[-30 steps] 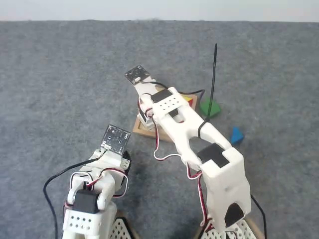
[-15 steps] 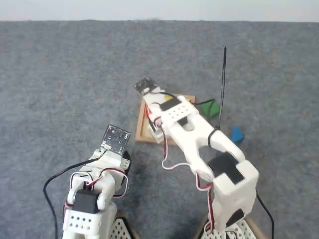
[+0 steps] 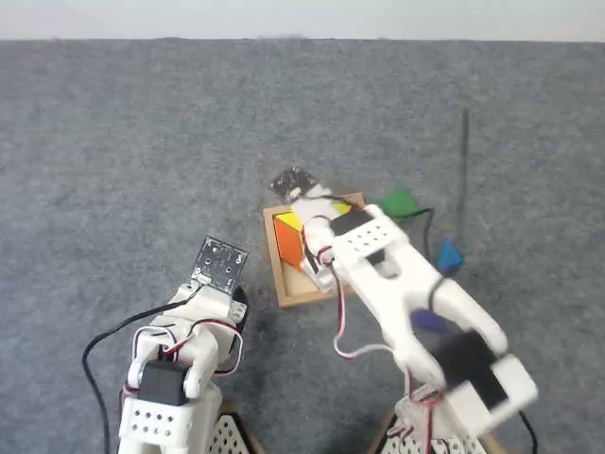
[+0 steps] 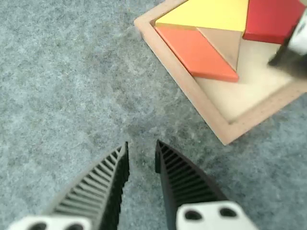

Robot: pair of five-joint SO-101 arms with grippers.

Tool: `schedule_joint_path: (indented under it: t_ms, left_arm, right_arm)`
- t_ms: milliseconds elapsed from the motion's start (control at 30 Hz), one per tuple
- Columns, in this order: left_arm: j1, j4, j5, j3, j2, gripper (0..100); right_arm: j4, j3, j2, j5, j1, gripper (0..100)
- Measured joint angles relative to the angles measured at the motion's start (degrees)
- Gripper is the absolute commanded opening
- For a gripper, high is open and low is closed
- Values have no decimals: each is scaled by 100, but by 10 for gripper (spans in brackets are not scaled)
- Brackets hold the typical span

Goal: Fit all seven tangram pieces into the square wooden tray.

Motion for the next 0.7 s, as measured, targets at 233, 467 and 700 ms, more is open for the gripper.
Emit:
schedule_joint_path:
  t_ms: [233, 467, 700]
  left_arm:
    - [0, 0, 0, 0, 0, 88]
    - [0, 0, 0, 0, 0, 88]
    - [0, 0, 0, 0, 0, 88]
  right_arm:
    - [1037, 9, -1688, -114, 1099, 189]
    - [993, -132, -1178, 70, 2119, 192]
    - [949, -1899, 993, 123, 2110, 273]
